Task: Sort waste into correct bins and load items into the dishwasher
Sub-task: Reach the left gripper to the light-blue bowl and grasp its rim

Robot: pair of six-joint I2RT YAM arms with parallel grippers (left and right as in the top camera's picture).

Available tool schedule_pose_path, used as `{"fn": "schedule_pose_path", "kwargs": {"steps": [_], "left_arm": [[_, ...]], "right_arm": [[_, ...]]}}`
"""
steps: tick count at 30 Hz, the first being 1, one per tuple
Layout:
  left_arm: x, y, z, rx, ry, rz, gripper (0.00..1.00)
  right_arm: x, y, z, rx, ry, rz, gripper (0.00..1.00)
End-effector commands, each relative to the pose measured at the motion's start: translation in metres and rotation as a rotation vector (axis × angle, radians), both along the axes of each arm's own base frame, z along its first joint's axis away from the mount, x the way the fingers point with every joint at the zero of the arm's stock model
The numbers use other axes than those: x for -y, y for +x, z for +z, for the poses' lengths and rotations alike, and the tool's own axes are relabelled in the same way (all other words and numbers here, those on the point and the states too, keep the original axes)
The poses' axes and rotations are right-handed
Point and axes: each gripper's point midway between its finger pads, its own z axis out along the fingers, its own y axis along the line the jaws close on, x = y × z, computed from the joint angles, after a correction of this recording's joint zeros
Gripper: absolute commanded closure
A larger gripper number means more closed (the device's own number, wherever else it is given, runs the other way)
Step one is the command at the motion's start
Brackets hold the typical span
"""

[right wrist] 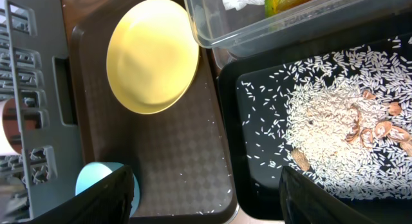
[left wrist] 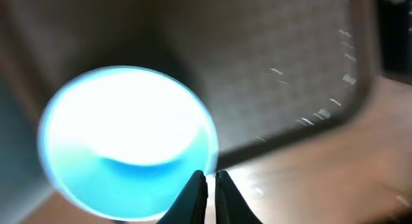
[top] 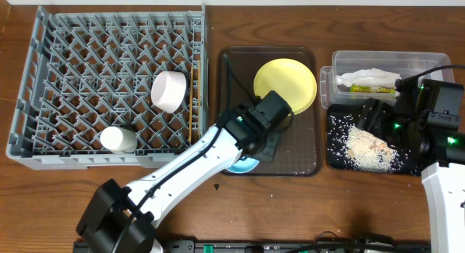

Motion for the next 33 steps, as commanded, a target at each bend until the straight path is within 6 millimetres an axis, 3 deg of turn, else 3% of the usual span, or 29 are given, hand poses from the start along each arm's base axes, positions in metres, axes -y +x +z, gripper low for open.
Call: {"fn": "schedule_pose_path", "kwargs": {"steps": [1,6,9,12,15,18,21,26,30,33], "left_arm": [[-0.038,0.019,-0.032,0.087,0.206,0.108,0.92],[-0.017,0.007,-0.076,-0.037,0.147,0.076,0.92],[0.013,-0.003,-0.081,-0.124,0.006,0.038,0.92],[0.049,-0.011,-0.063,-0.180,-0.176,-0.048,0.92],[0.077,-0.018,-0.027,-0.200,-0.328,-0.159,0.92],[0.081,-0.015,-0.001,-0.139,-0.368,-0.220,0.85],[0.056,-0.003,0.006,-0.044,-0.265,-0.169,0.72],[-0.017,0.016,-0.005,0.040,0.050,-0.016,0.64],[-0.047,0.010,-0.032,-0.041,0.124,0.049,0.60],[-0.057,0.008,-0.059,-0.080,0.151,0.072,0.58]], "right_arm": [[0.001,0.000,0.002,0.002,0.011,-0.011,0.30],[0.000,-0.001,0.001,-0.004,0.012,-0.010,0.30],[0.001,-0.001,0.001,-0.005,0.012,-0.011,0.30],[0.000,-0.001,0.001,-0.005,0.012,-0.010,0.30],[0.000,-0.001,0.001,-0.005,0.012,-0.010,0.30],[0.001,-0.001,0.001,-0.005,0.012,-0.011,0.30],[0.001,-0.001,0.001,-0.005,0.012,-0.011,0.30],[0.001,-0.001,0.001,-0.005,0.012,-0.011,0.30],[0.000,-0.001,0.001,-0.005,0.012,-0.010,0.29],[0.000,-0.001,0.001,-0.004,0.012,-0.011,0.30]]}}
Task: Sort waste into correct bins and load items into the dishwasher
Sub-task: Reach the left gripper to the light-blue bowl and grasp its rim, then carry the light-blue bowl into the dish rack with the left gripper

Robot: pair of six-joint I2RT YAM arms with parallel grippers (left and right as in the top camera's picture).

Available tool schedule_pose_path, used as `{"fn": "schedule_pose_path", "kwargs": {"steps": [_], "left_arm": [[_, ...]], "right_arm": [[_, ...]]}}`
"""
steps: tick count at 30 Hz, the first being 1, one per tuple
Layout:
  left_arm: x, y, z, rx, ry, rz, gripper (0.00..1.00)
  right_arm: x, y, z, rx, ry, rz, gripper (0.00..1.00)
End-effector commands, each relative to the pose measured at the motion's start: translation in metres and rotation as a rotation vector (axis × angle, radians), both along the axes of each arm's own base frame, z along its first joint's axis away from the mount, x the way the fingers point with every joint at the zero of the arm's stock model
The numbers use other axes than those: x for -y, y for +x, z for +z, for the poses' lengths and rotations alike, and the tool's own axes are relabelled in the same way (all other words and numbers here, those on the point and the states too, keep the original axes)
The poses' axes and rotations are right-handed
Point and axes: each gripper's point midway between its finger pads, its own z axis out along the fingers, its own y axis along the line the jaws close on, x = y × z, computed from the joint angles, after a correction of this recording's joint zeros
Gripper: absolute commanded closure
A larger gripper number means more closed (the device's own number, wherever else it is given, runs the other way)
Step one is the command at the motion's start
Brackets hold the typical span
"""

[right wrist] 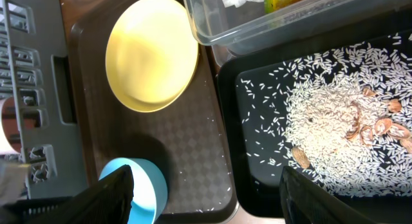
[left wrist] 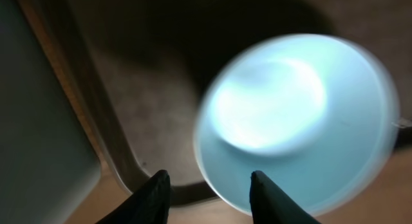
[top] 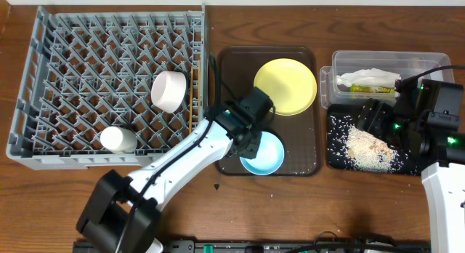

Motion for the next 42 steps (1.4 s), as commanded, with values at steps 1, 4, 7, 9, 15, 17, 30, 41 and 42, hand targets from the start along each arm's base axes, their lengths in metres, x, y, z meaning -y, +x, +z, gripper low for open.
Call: {"fn": "schedule_pose_path", "kwargs": {"steps": [1,4,7,9,15,17,30,41,42], "left_arm": [[-0.019,0.000,-0.037,-0.028,0.087,0.033,0.57],[-0.017,0.004,-0.054,-0.026,0.086,0.034,0.57],[-0.012,0.004,-0.068,-0.050,0.073,0.030,0.63],[-0.001,0.000,-0.073,-0.087,0.022,0.019,0.73],[0.020,-0.001,-0.044,-0.094,-0.094,0.002,0.92],[0.020,0.005,-0.023,-0.058,-0.108,0.006,0.92],[-0.196,0.072,0.154,0.676,0.711,0.406,0.92],[-0.298,0.101,0.205,0.687,1.220,0.500,0.92],[-0.307,0.102,0.204,0.668,1.236,0.516,0.92]], "right_arm": [[0.001,0.001,0.002,0.003,0.011,-0.011,0.30],[0.001,0.001,0.002,0.002,0.012,-0.011,0.30],[0.001,0.000,0.002,0.001,0.012,-0.011,0.30],[0.001,0.000,0.002,0.001,0.012,-0.011,0.30],[0.001,0.001,0.002,0.002,0.011,-0.010,0.29],[0.001,0.000,0.002,0.002,0.011,-0.010,0.30],[0.001,0.001,0.002,0.002,0.011,-0.010,0.29],[0.001,0.001,0.002,0.003,0.011,-0.011,0.29],[0.001,0.001,0.002,0.003,0.011,-0.011,0.29]]}}
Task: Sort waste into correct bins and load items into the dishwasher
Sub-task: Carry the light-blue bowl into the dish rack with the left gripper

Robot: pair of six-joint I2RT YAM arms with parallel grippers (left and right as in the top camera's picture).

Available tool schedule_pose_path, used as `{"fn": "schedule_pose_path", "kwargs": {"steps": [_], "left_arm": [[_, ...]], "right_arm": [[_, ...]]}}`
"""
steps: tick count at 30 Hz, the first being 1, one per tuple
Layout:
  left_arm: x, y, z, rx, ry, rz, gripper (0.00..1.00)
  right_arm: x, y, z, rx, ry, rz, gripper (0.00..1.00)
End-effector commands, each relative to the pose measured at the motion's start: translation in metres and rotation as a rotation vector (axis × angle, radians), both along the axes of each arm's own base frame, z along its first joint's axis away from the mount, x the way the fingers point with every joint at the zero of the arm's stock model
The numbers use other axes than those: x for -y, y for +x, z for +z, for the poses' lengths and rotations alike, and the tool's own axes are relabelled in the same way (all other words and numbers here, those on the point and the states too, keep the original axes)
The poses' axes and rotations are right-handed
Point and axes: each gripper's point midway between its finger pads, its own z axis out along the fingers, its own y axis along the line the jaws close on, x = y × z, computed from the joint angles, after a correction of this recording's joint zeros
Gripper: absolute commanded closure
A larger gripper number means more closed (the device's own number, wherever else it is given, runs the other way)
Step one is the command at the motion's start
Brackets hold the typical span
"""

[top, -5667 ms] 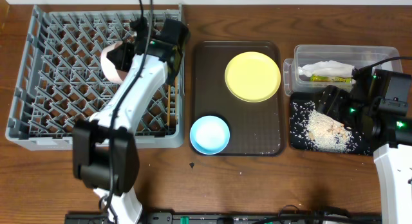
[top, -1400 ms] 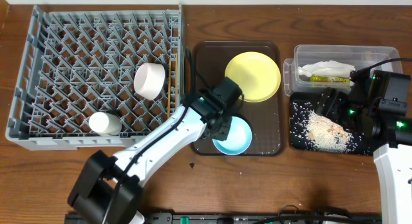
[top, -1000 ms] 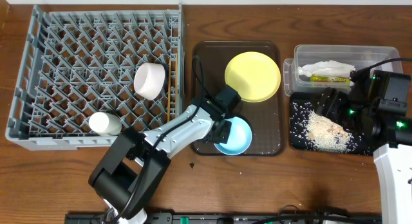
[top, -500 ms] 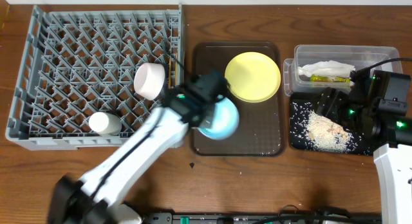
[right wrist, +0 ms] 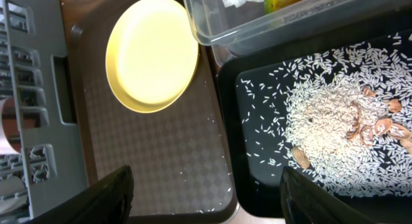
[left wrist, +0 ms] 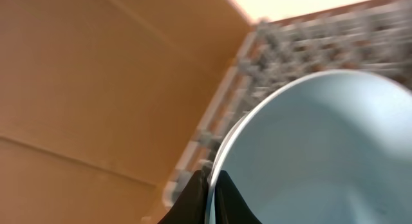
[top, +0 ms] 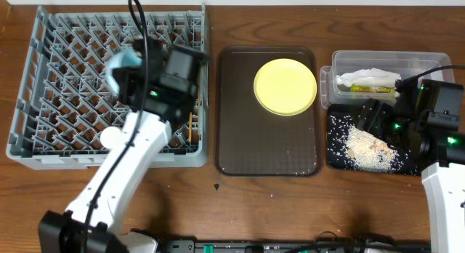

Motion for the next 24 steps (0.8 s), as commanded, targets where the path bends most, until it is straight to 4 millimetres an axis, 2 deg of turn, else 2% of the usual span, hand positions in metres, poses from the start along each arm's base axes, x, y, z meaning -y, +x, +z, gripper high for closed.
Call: {"fn": "schedule_pose_path", "kwargs": {"steps": [1,4,6,10,19,24], "left_arm": [[-0.039,-0.003,0.010,-0.122,0.158,0.116,0.92],[-0.066,0.000,0.001,-0.111,0.131,0.184,0.92],[-0.082,0.005,-0.017,-0.138,0.081,0.196,0.92],[-0.098,0.011,-0.043,-0.193,0.051,0.217,0.92],[-0.099,0.038,-0.089,-0.323,0.095,0.188,0.92],[-0.098,0.042,-0.098,-0.335,0.097,0.186,0.92]], "right_arm": [[0.001,0.001,0.002,0.003,0.011,-0.011,0.29],[0.001,0.002,0.003,0.009,0.010,-0.011,0.29],[0.001,0.002,0.003,0.012,0.009,-0.011,0.29],[0.001,0.003,0.004,0.016,0.009,-0.011,0.29],[0.001,0.004,0.004,0.018,0.008,-0.011,0.28],[0.001,0.004,0.004,0.018,0.008,-0.011,0.28]]}}
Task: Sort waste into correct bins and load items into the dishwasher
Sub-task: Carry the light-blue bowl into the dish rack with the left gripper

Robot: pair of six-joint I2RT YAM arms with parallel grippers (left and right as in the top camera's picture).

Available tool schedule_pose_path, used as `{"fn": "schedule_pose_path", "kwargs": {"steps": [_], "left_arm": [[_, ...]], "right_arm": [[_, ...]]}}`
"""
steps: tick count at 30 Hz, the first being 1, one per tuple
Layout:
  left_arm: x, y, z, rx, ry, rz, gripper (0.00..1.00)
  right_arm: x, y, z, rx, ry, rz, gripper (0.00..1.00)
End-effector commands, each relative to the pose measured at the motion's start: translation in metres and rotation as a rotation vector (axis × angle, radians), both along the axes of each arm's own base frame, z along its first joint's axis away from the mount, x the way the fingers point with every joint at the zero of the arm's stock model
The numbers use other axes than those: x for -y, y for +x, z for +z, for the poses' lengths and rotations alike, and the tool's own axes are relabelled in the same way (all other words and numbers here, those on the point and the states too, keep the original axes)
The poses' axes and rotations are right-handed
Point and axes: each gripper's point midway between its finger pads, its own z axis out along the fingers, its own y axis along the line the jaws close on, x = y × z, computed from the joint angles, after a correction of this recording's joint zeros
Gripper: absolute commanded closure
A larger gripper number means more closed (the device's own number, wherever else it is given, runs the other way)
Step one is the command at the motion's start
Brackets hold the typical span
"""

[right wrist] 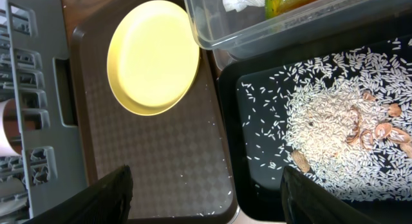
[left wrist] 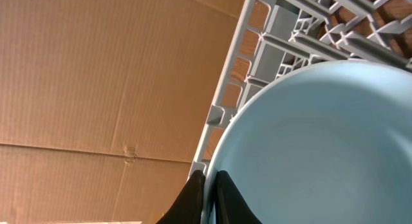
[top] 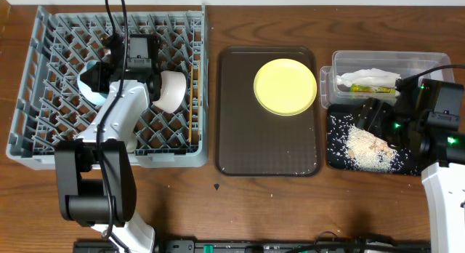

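My left gripper (left wrist: 209, 192) is shut on the rim of a light blue bowl (left wrist: 322, 147), holding it on edge over the left middle of the grey dish rack (top: 43, 129). Overhead, the blue bowl (top: 90, 80) stands beside a white cup (top: 171, 91) in the rack. A white cylinder lies in the rack's front left part, mostly hidden by the arm. A yellow plate (top: 285, 86) rests on the brown tray (top: 265, 151). My right gripper (right wrist: 206, 192) hangs open, high over the tray's right edge and the black bin (right wrist: 322, 127) of rice.
A clear bin (top: 385, 67) at the back right holds crumpled paper and a green wrapper. The black bin (top: 367, 147) holds rice and shell scraps. A thin stick (top: 192, 111) stands along the rack's right wall. Loose rice grains dot the tray.
My left gripper has moved the blue bowl from above the rack's back middle to lower down at its left middle, among the tines. The right arm has stayed put.
My left gripper was shut on the blue bowl's rim at the tray's front. Then it stood open over the bowl on the tray. Then it held the bowl above the rack, and now holds it on edge in the rack's left part.
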Motion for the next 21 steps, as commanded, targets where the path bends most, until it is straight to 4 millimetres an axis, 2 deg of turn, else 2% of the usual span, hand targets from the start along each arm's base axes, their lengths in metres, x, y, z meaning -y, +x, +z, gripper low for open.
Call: {"fn": "schedule_pose_path", "kwargs": {"steps": [1,4,8,21], "left_arm": [[0.002,0.004,-0.004,-0.021,-0.001,-0.013,0.92],[0.003,0.007,0.000,-0.029,0.017,-0.022,0.92],[-0.002,0.007,0.016,-0.028,0.094,0.007,0.92],[0.000,0.007,0.017,-0.089,0.125,-0.007,0.92]], "right_arm": [[0.001,0.001,0.003,0.006,0.010,-0.011,0.28],[0.001,0.002,0.003,0.010,0.009,-0.011,0.28],[0.001,0.002,0.003,0.010,0.010,-0.011,0.28],[0.001,0.003,0.004,0.016,0.009,-0.011,0.28]]}}
